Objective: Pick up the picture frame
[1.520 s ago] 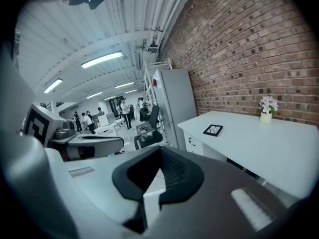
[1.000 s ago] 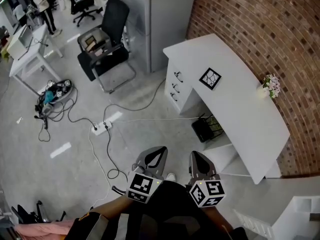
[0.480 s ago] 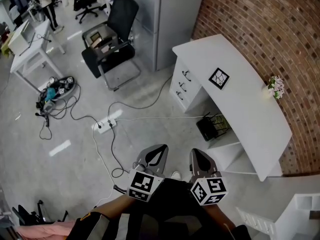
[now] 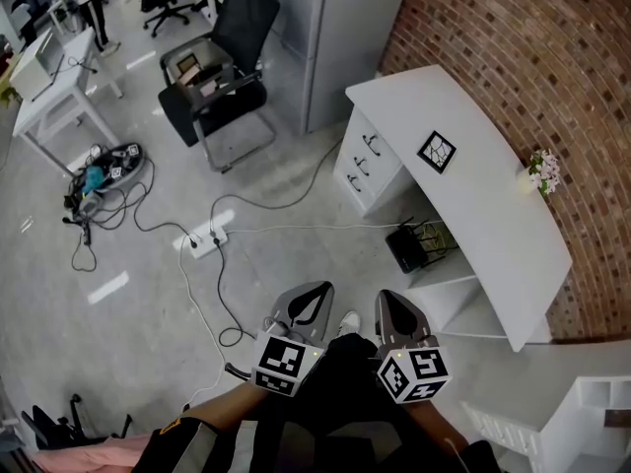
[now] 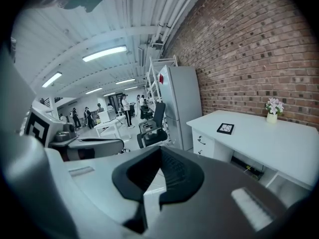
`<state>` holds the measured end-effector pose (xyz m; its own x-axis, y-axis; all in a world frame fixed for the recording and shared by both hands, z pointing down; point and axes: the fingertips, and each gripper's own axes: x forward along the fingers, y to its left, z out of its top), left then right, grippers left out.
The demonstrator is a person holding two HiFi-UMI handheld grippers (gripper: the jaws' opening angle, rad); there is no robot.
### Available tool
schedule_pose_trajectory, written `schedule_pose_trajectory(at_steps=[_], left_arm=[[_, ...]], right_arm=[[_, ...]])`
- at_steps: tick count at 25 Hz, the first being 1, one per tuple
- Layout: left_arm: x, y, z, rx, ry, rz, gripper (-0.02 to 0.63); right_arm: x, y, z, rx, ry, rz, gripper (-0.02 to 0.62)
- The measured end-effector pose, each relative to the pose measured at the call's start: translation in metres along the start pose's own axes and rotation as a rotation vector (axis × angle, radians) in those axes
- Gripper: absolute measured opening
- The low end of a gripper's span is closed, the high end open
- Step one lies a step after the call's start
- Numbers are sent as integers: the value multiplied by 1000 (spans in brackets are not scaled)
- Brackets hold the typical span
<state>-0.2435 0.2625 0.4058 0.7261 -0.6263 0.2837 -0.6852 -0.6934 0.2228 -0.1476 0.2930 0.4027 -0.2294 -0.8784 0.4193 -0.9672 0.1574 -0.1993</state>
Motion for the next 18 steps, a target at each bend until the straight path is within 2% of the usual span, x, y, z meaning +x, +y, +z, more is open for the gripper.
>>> schedule_pose_trajectory(at_steps=[9,18], left_arm=[[26,18,9,10,2,58,0],[99,21,31,12,24,80,-1]], right_arm=[[33,-18,14,-4,-4,50,2],[74,-77,44,9,8,80,2]])
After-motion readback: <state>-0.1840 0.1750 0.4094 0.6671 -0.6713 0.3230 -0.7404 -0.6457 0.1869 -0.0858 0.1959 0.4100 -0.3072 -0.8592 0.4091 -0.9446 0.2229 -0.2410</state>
